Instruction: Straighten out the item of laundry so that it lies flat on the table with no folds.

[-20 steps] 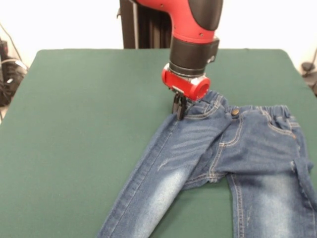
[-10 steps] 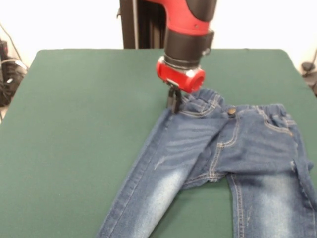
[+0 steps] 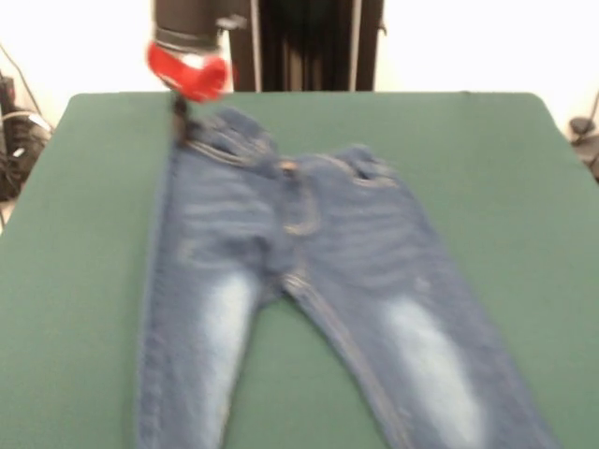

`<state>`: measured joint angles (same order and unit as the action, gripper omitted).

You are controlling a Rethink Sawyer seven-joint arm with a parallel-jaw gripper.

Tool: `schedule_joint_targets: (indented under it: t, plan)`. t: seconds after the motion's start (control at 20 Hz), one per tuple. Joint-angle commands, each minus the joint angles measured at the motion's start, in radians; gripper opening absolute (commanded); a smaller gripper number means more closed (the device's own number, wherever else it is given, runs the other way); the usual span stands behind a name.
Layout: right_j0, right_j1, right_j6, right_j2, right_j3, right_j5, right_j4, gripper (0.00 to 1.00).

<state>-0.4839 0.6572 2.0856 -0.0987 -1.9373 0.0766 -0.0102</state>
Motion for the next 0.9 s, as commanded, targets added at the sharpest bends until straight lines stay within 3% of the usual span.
schedule_joint_targets:
  t: [0.05, 0.3, 0.6, 0.9]
  plan:
    - [-0.151, 0.118, -0.186, 0.092, -0.114, 0.228, -0.161, 0.00]
    - [-0.205, 0.158, -0.149, 0.119, -0.128, 0.263, -0.228, 0.00]
    - [-0.244, 0.234, -0.092, 0.134, -0.214, 0.288, -0.255, 0.00]
    - [-0.279, 0.239, -0.041, 0.173, -0.268, 0.200, -0.272, 0.00]
